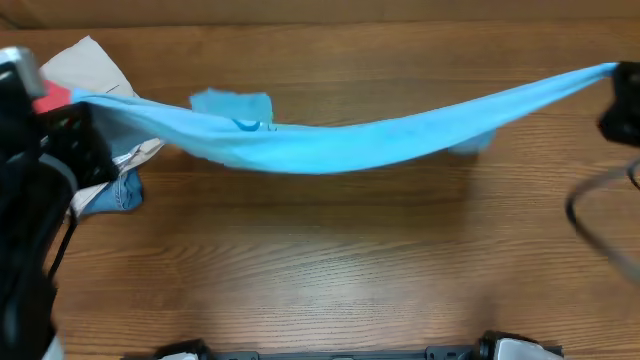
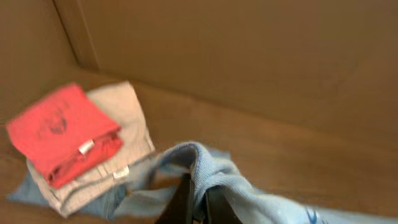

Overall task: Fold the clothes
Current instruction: 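Lift the T-shirt high with both grippers and swing it forward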

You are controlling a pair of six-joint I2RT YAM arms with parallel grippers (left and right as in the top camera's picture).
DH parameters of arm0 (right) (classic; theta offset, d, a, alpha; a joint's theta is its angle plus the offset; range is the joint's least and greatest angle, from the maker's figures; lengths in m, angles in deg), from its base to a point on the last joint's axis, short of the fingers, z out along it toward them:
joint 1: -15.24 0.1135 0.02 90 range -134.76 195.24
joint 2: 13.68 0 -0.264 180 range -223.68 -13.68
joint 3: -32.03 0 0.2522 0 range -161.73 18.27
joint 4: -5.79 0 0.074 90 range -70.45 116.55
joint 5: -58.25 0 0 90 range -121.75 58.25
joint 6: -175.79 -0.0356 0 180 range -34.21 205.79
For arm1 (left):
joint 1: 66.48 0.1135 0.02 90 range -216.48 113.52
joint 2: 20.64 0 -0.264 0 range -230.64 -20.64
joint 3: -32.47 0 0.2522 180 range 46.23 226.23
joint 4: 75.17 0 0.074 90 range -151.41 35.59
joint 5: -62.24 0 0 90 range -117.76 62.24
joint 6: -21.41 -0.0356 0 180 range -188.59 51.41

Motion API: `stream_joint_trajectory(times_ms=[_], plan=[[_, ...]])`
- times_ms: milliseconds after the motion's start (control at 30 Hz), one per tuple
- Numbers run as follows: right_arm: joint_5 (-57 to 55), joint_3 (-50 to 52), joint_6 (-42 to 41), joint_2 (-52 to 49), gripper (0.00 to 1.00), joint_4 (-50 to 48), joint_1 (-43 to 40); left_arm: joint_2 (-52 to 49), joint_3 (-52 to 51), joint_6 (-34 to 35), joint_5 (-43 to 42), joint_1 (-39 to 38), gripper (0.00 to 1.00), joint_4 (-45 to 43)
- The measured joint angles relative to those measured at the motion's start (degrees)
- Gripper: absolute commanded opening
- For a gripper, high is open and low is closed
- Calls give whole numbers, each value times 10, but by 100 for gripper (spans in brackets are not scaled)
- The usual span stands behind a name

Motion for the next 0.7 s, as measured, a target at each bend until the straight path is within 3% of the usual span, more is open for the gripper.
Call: stream_joint_trajectory(times_ms=[400,700], plan=[[-90,-116,-56,97,4,-23,-2,65,72,5,101,0,4,40],[-103,-119,-64,-18,4,-24,-2,-9,72,6,85,0,4,25]])
